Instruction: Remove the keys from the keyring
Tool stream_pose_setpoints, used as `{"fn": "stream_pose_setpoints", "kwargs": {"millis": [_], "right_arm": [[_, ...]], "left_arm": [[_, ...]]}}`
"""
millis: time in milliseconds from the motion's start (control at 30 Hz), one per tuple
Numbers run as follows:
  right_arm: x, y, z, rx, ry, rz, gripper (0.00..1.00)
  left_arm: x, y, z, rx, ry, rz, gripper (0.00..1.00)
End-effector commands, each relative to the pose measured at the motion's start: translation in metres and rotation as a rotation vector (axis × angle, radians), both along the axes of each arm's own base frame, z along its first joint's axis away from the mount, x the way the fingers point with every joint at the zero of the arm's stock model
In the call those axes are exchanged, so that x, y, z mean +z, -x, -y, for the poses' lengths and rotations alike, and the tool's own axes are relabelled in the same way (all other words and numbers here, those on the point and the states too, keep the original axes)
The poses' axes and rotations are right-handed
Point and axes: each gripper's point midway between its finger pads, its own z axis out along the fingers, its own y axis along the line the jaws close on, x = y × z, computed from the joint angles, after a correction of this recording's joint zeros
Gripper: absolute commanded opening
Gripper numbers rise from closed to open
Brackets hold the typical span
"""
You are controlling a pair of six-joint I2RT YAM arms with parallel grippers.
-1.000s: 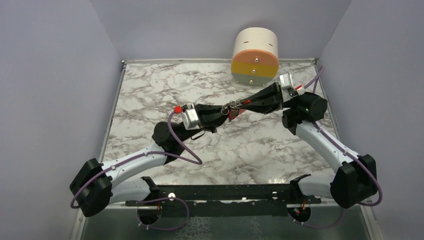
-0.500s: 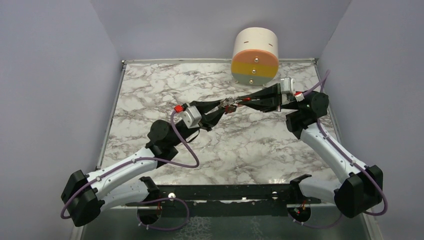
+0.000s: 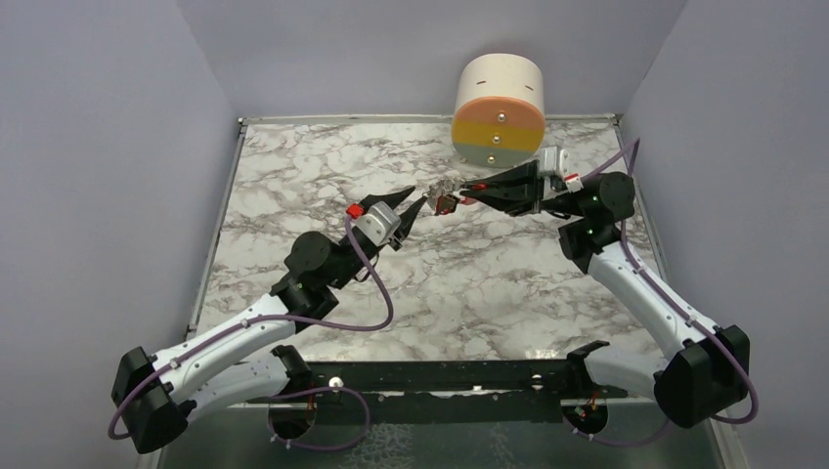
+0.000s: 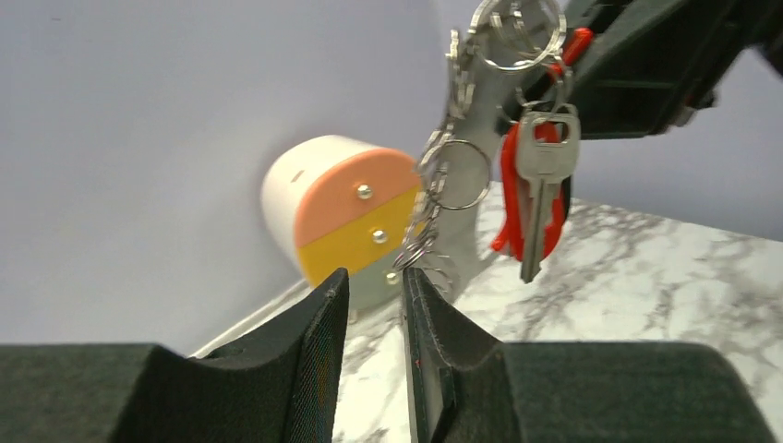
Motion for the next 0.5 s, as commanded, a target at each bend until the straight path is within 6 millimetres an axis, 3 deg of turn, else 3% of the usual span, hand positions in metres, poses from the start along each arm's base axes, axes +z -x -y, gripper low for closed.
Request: {"fn": "stream_pose_setpoints", "kwargs": {"millis": [0,267,467], "right_arm": [[0.014,-0.011,0.009,-0.119,-0.042,0.036,0.02],[0.014,-0.014,0.014,-0.181,-0.042,0.046,0.02],[0.009,-0.017,0.016,-0.202,-0.03,0.045,0.02]], "left_arm": [[0.025,-0.014,-0.033,0.185,-0.05,0.042,0.29],[0.065,-0.01,-0.036,0.179,-0.028,0.068,0.26],[0.099,0.023,-0.009,-0.055,0.016,0.118,0.18]]}}
